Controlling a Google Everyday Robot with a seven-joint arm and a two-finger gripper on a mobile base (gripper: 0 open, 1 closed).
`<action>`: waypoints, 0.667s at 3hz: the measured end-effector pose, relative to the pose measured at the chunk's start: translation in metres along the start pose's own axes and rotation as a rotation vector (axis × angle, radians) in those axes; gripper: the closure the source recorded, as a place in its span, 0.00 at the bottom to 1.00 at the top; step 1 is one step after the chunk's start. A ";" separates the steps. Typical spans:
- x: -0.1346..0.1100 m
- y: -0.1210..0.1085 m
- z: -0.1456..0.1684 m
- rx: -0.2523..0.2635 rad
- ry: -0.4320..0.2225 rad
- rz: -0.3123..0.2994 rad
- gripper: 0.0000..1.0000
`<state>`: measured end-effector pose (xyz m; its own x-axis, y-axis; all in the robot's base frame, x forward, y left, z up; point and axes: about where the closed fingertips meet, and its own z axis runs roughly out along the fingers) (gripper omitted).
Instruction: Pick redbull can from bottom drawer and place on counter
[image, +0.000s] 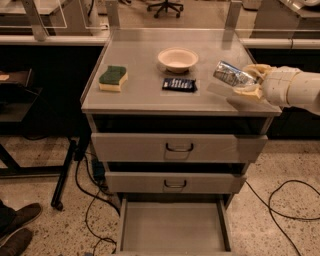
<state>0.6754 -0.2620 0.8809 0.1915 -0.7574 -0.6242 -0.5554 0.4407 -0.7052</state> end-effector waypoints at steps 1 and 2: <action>0.010 -0.021 0.004 -0.022 0.006 0.050 1.00; 0.010 -0.022 0.004 -0.021 0.006 0.049 1.00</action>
Offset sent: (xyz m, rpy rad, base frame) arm 0.0255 -0.0314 0.0150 0.0495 0.0619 -0.0254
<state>0.6922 -0.2774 0.8889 0.1584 -0.7380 -0.6559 -0.5812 0.4673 -0.6662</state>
